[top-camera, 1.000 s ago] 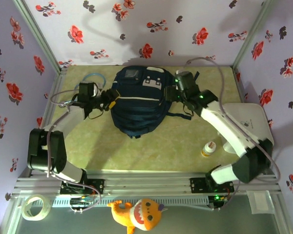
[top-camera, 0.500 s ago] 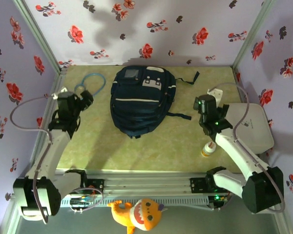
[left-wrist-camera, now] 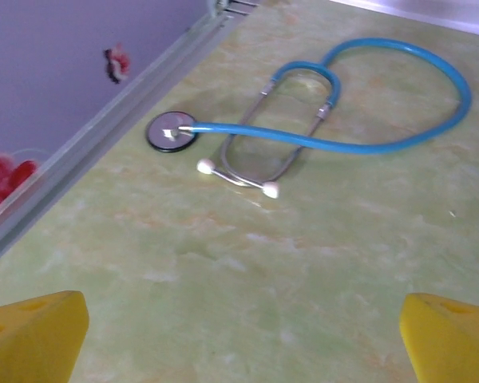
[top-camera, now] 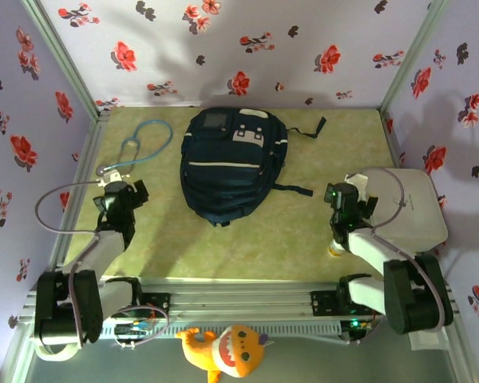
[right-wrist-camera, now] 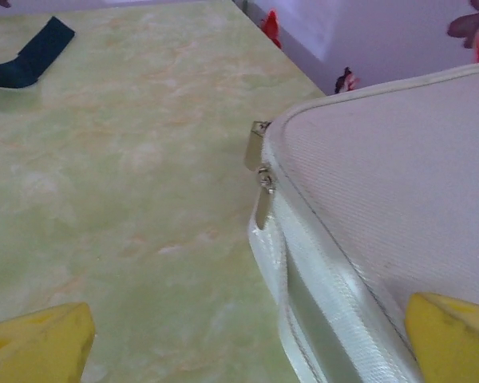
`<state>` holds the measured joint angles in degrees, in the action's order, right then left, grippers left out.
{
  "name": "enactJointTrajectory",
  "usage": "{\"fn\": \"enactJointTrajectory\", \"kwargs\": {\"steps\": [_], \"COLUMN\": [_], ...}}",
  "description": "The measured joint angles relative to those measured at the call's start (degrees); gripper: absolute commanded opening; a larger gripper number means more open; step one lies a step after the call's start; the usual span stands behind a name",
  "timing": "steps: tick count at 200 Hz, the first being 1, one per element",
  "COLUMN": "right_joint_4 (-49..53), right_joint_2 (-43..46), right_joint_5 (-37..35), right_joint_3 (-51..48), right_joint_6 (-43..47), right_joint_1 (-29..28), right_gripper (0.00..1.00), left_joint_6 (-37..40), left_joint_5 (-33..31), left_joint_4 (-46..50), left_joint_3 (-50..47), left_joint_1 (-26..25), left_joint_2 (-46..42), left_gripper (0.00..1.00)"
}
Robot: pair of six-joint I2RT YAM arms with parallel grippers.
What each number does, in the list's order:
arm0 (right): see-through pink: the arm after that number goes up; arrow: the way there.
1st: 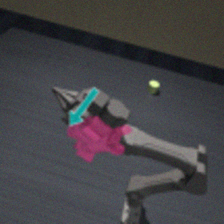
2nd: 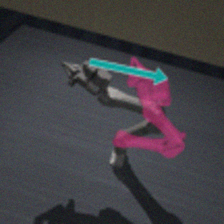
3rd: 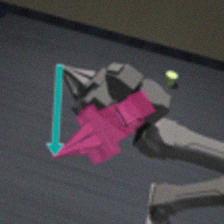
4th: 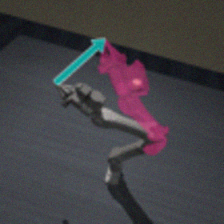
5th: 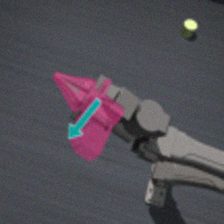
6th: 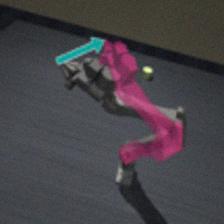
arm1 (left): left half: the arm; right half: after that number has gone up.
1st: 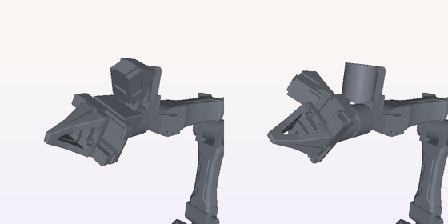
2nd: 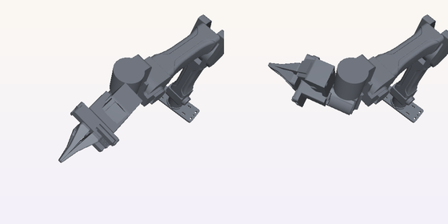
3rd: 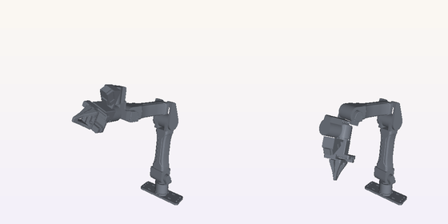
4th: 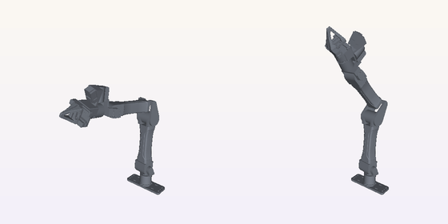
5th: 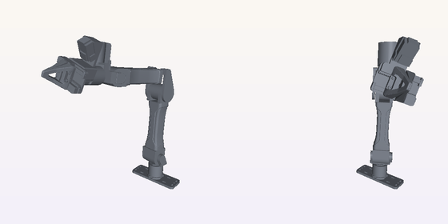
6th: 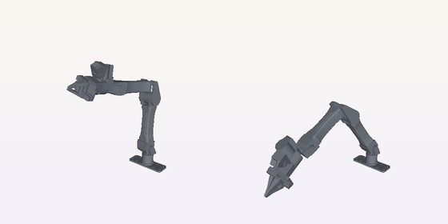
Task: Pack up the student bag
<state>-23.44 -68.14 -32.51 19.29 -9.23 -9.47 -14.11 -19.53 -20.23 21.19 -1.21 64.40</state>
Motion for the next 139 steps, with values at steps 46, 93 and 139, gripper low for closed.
{"fn": "enactJointTrajectory", "kwargs": {"steps": [46, 93, 139], "right_joint_4": [-15.98, -30.69, -33.64], "right_joint_2": [-8.04, -17.44, -19.89], "right_joint_5": [7.91, 13.53, 16.02], "right_joint_3": [-0.28, -0.24, 0.94], "right_joint_6": [4.44, 6.97, 7.28], "right_joint_1": [2.64, 4.76, 6.12], "right_gripper": [0.99, 0.99, 0.99], "left_joint_6": [5.79, 9.49, 10.23], "left_joint_5": [6.73, 9.77, 10.14], "left_joint_4": [-15.15, -24.35, -30.29], "left_joint_3": [-2.60, -2.60, -2.25], "left_joint_1": [0.00, 0.04, 0.35], "left_joint_2": [7.63, 14.16, 23.21], "left_gripper": [1.00, 1.00, 1.00]}}
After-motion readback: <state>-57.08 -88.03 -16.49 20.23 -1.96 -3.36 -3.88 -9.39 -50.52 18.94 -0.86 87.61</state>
